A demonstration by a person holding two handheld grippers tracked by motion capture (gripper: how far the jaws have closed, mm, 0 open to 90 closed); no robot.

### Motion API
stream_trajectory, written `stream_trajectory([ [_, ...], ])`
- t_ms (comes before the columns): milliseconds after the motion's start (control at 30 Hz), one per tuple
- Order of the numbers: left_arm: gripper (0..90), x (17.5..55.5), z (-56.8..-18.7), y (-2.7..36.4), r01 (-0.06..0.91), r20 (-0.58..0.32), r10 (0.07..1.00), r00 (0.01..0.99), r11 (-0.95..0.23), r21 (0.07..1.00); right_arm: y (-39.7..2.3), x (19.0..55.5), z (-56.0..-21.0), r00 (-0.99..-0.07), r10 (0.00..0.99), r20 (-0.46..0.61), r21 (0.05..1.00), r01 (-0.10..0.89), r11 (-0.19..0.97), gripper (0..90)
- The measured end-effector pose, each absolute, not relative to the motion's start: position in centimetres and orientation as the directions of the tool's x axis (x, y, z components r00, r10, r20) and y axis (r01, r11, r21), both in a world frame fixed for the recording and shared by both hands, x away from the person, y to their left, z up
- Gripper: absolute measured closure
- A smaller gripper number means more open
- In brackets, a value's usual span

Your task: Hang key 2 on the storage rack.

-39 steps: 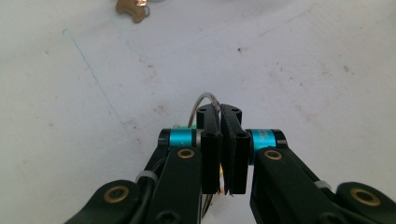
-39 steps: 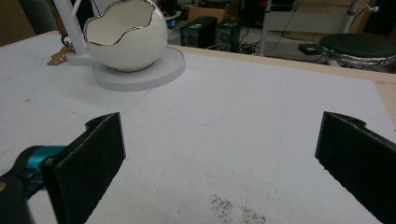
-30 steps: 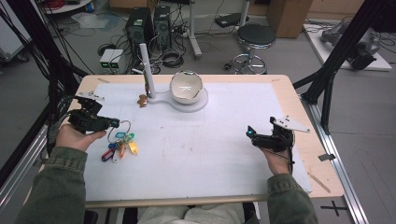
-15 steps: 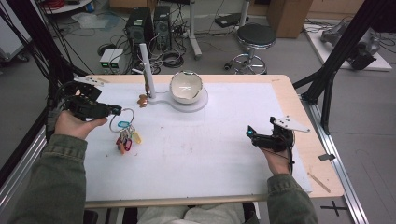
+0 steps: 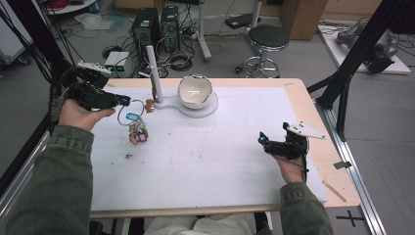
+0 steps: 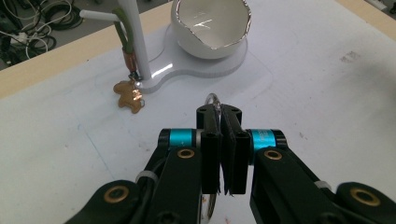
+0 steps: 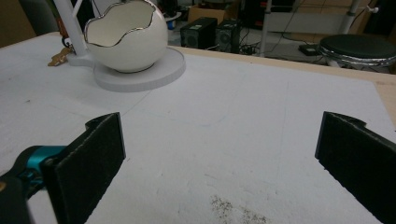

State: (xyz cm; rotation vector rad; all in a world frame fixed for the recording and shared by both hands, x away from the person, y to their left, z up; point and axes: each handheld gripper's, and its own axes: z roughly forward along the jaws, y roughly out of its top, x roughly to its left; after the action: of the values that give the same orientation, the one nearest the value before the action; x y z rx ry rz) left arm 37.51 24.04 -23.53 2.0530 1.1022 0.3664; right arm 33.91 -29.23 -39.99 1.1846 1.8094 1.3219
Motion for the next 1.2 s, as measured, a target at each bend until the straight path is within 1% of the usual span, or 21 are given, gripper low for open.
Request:
stream_trajectory([
  [233, 86.7, 38.7, -23.2, 23.8, 0.589, -0.12, 0.795, 0.594, -0.329, 0.738, -29.2, 33.9, -40.0, -0.423, 0.906, 0.037, 0.944, 0.312, 0.107, 0.5],
  [1200, 86.7, 42.7, -20.8, 22.4, 0.574, -0.125, 0.791, 0.599, -0.316, 0.755, -29.3, 33.9, -40.0, -0.424, 0.905, 0.044, 0.945, 0.312, 0.1, 0.5],
])
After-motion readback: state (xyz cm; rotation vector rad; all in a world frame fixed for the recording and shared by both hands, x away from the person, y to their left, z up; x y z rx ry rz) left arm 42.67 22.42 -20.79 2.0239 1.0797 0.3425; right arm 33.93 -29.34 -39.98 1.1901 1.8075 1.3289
